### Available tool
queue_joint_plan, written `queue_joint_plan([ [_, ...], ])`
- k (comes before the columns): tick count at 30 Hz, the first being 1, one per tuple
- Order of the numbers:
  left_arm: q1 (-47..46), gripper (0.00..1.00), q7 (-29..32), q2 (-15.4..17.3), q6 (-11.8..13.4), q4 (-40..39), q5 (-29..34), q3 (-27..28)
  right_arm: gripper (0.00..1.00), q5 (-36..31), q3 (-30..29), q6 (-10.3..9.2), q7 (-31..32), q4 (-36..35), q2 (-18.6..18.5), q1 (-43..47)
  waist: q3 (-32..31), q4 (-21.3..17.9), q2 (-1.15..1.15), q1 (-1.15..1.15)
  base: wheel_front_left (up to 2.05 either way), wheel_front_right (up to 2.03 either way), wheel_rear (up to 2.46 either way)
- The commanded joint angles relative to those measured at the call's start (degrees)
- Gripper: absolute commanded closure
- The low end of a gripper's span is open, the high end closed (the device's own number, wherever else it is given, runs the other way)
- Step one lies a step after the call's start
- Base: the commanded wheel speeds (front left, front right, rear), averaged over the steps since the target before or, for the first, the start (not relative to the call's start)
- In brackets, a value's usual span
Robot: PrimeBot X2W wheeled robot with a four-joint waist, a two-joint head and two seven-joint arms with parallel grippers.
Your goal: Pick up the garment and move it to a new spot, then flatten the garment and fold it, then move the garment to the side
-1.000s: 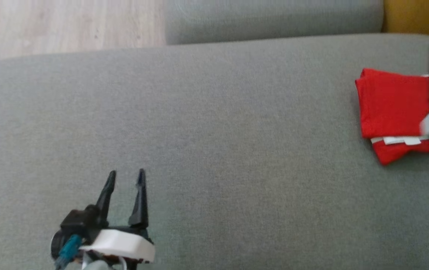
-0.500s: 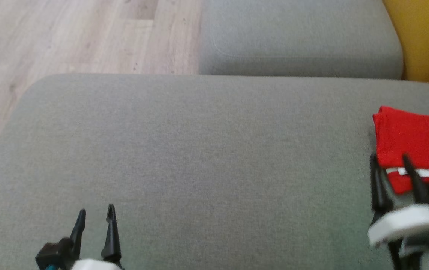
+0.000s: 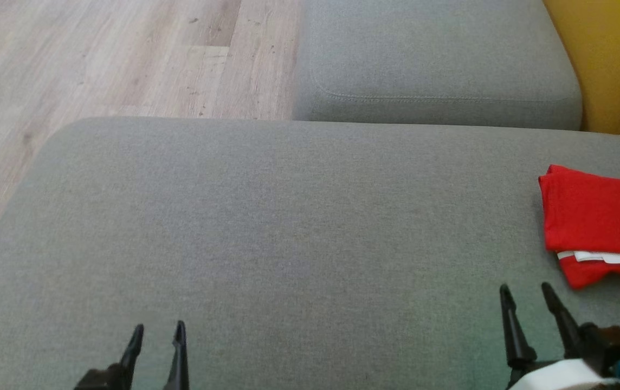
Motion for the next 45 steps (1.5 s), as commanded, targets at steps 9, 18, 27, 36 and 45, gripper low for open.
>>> queue_joint_plan([
  [9, -2.84, 0.00, -0.19, -0.06, -0.14, -0.09, -0.08, 1.67, 0.00, 0.63, 2.53, -0.04, -0.82, -0.65, -0.54, -1.72, -0.17, -0.46, 0.00, 0.00, 0.00, 0.00, 0.00],
  [18, 0.78, 1.00, 0.26, -2.46, -0.57, 3.92, -0.96, 0.00, 1.00, 1.88, 1.21, 0.00, 0.18, 5.06, -0.02, 0.49, -0.05, -0.76, 0.00, 0.00, 0.00, 0.00, 0.00],
  [27, -0.10, 1.00, 1.53, -3.75, -2.42, 4.23, -4.75, 2.86, 1.00, 8.28, 1.04, 0.00, 0.75, 5.40, -0.35, -0.91, 0.31, -1.14, 0.00, 0.00, 0.00, 0.00, 0.00],
  [36, -1.06, 1.00, 2.82, -5.06, -4.32, 4.66, -8.50, 5.74, 1.00, 14.57, 0.84, -0.01, 1.34, 5.72, -0.61, -2.29, 0.68, -1.52, 0.00, 0.00, 0.00, 0.00, 0.00],
  [45, -1.99, 1.00, 4.12, -6.40, -6.20, 5.04, -12.23, 8.65, 1.00, 20.82, 0.58, -0.01, 1.98, 6.02, -0.82, -3.66, 1.05, -1.90, 0.00, 0.00, 0.00, 0.00, 0.00],
])
